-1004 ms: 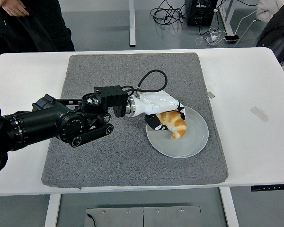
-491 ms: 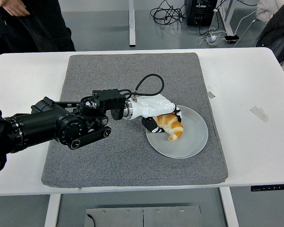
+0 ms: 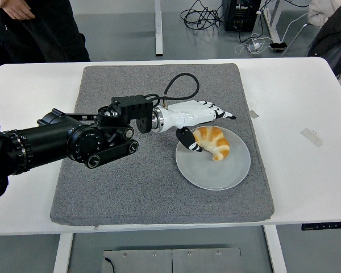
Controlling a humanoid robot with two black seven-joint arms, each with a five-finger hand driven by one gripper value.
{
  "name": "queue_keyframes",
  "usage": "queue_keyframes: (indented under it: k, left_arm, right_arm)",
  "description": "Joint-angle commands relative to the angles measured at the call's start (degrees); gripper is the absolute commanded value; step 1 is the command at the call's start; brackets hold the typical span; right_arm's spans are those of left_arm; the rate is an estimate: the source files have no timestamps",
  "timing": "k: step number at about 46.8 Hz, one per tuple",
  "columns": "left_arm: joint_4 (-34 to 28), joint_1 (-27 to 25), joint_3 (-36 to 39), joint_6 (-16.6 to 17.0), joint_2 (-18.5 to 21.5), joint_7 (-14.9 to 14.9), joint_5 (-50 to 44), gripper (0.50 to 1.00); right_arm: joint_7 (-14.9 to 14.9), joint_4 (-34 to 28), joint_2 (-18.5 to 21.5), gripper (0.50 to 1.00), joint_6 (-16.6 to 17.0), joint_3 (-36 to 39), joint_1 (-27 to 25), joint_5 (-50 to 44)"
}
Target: Place the bread on the plate
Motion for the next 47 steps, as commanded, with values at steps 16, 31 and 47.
queue_keyframes:
  k: [16,31,47]
  left_arm:
    - [-3.91,-5.27,-4.28,-6.57,-0.01,0.14,-13.62,0.975]
    - [-3.91,-10.02,-9.72,-10.35,6.67,0.23,-27.42,0.975]
    - [-2.33,-10.37,-16.32,-12.64,17.22,0.76,-41.66,0.975]
  right_arm:
    - [-0.03,-0.01,0.0,1.0,0.0,0.0,0.07,-0.01]
    - [-0.03,-0.01,0.0,1.0,0.0,0.0,-0.02,-0.01]
    - [-0.03,-0.01,0.0,1.0,0.0,0.0,-0.02,-0.01]
